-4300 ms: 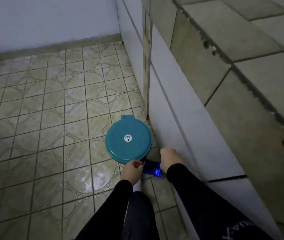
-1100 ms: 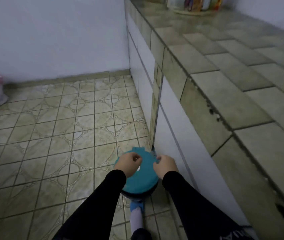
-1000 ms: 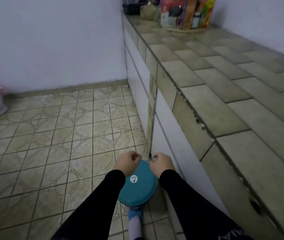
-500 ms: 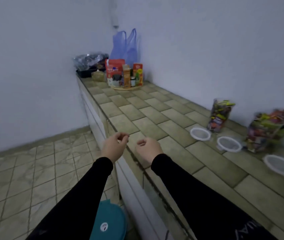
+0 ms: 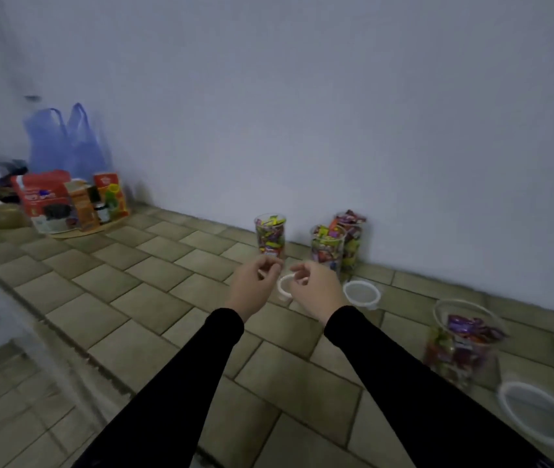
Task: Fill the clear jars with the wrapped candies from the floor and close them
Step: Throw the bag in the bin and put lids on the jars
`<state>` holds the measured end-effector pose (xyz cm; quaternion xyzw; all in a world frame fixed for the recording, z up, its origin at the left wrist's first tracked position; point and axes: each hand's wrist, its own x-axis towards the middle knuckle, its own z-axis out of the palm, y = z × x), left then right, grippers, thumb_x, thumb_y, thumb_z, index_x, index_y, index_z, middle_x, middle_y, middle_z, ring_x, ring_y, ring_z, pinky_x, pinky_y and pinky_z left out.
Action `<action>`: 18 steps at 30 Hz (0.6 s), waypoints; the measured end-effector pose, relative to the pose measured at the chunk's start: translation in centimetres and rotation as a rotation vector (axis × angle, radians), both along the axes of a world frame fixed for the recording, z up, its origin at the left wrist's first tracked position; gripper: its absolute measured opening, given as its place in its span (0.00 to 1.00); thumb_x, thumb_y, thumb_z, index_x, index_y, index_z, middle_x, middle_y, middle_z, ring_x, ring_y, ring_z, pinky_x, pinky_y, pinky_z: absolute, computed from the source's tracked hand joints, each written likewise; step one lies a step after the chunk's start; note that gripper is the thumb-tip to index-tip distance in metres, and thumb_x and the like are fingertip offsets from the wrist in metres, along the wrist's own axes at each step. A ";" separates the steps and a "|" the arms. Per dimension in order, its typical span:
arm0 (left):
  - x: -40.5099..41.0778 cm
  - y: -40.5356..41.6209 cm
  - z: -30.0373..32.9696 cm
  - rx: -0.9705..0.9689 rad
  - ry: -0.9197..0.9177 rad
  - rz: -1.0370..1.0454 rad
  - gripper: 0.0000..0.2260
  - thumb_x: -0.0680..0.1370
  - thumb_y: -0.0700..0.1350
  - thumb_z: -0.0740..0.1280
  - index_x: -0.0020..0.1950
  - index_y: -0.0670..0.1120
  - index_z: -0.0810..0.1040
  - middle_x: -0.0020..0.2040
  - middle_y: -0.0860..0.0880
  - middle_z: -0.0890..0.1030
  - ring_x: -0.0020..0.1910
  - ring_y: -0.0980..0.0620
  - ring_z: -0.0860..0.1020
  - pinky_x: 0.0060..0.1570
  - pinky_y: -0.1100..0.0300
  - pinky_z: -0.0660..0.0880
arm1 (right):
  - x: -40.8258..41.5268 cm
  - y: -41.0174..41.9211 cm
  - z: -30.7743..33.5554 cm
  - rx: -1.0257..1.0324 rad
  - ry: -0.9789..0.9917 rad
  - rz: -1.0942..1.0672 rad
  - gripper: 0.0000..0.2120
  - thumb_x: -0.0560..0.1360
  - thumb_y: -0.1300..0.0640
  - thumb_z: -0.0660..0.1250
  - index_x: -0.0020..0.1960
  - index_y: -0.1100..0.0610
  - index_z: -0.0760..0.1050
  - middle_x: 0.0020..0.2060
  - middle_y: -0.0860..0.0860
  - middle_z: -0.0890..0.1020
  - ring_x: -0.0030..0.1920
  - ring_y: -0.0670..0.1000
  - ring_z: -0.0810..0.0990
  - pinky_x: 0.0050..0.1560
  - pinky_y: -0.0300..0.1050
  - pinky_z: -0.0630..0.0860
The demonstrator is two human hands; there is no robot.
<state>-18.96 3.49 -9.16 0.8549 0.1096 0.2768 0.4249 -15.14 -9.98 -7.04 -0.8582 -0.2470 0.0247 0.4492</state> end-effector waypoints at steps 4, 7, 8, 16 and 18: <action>3.4 -5.4 0.1 0.029 0.039 -0.231 0.06 0.78 0.43 0.66 0.46 0.54 0.79 0.41 0.49 0.81 0.36 0.54 0.74 0.35 0.64 0.69 | 1.6 -5.9 2.9 0.031 -0.157 -0.173 0.09 0.76 0.57 0.66 0.54 0.58 0.78 0.47 0.51 0.81 0.45 0.48 0.77 0.46 0.37 0.71; 4.9 -10.3 -0.5 -0.093 0.044 -0.455 0.05 0.75 0.50 0.69 0.50 0.55 0.79 0.46 0.50 0.81 0.41 0.55 0.75 0.41 0.65 0.70 | 2.5 -11.5 4.7 0.089 -0.255 -0.322 0.08 0.75 0.58 0.66 0.53 0.57 0.79 0.47 0.51 0.80 0.47 0.50 0.77 0.49 0.38 0.71; 5.1 -12.0 -0.7 -0.119 0.060 -0.513 0.11 0.74 0.53 0.69 0.54 0.54 0.79 0.48 0.52 0.80 0.43 0.55 0.75 0.43 0.64 0.70 | 2.7 -13.6 5.1 0.114 -0.271 -0.377 0.08 0.75 0.58 0.65 0.53 0.57 0.79 0.47 0.51 0.80 0.47 0.50 0.78 0.50 0.40 0.72; 5.7 -21.9 -4.4 -0.251 0.160 -0.786 0.46 0.58 0.66 0.75 0.72 0.56 0.63 0.63 0.59 0.73 0.58 0.66 0.74 0.58 0.66 0.73 | 2.8 -26.2 2.0 0.111 -0.238 -0.726 0.08 0.76 0.61 0.63 0.52 0.59 0.79 0.44 0.52 0.80 0.43 0.52 0.77 0.45 0.39 0.68; 5.8 -23.0 -5.5 -0.331 0.129 -0.757 0.48 0.57 0.65 0.79 0.72 0.58 0.62 0.64 0.56 0.75 0.60 0.59 0.77 0.61 0.57 0.75 | 2.8 -28.1 -0.1 0.059 -0.153 -0.787 0.08 0.76 0.62 0.63 0.52 0.60 0.79 0.43 0.53 0.80 0.43 0.53 0.77 0.44 0.39 0.67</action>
